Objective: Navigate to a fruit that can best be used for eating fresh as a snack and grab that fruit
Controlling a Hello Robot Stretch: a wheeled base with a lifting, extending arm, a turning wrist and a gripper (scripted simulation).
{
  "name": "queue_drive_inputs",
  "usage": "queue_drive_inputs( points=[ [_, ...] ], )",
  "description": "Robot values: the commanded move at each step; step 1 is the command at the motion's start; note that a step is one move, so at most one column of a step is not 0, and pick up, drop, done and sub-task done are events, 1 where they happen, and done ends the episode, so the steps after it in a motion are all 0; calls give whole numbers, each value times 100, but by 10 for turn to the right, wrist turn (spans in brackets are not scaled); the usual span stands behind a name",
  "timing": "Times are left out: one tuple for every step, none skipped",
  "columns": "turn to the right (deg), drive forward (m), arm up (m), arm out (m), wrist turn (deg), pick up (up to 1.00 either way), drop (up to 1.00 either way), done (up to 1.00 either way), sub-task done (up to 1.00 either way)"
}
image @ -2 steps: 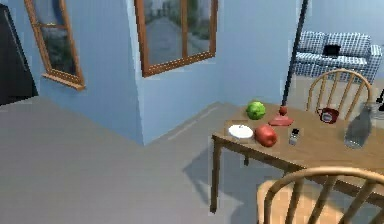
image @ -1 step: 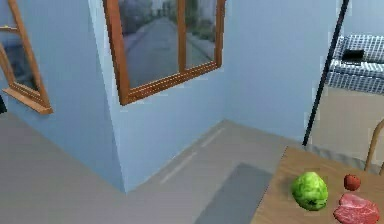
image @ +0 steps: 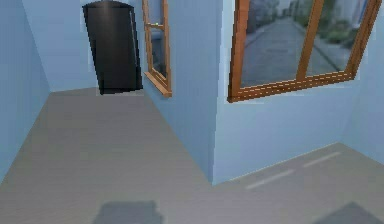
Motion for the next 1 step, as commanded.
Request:
queue_drive_inputs(
  points=[
    [0,0,50,0,0,0,0,0,0]
  ],
)
